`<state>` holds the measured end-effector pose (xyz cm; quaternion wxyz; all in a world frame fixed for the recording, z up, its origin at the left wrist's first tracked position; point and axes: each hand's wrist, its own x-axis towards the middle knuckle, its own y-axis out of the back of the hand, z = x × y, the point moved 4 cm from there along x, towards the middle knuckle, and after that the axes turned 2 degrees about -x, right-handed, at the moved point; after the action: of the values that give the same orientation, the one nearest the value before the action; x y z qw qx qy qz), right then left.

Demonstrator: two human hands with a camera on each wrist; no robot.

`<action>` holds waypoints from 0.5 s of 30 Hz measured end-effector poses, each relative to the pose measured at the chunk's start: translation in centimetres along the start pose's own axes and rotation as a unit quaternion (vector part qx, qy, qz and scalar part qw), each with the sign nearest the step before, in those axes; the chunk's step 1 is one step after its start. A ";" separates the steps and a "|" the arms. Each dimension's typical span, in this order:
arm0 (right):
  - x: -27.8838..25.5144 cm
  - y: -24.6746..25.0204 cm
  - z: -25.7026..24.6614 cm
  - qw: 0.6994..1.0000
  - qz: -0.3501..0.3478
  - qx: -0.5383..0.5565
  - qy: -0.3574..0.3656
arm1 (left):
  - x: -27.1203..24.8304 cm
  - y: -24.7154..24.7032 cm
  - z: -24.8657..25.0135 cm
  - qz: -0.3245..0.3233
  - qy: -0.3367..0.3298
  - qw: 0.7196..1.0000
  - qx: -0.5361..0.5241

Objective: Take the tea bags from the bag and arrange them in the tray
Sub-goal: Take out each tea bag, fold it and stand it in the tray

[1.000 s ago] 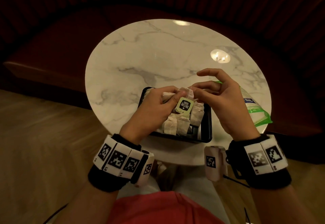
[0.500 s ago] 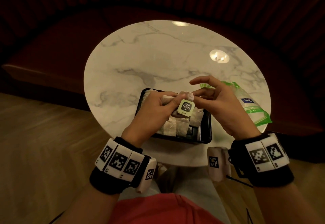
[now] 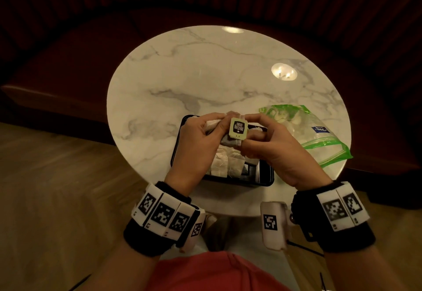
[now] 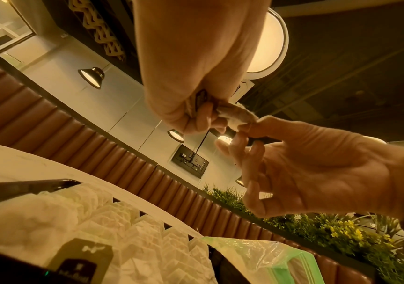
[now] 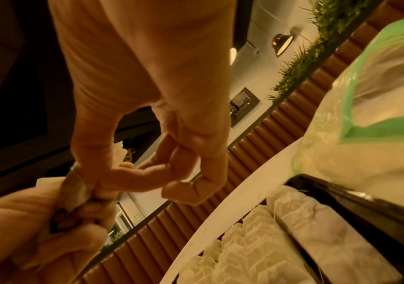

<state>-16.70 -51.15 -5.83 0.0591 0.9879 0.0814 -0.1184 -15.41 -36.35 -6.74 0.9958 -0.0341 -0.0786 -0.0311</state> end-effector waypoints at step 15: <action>-0.4 -1.8 0.3 0.999 0.000 0.031 -0.009 | -0.6 -0.2 0.0 0.073 -0.012 0.997 -0.023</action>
<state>-17.48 -49.54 -6.18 0.0295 0.9881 0.0768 -0.1297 -16.02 -36.51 -6.84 0.9934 -0.0631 -0.0866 0.0406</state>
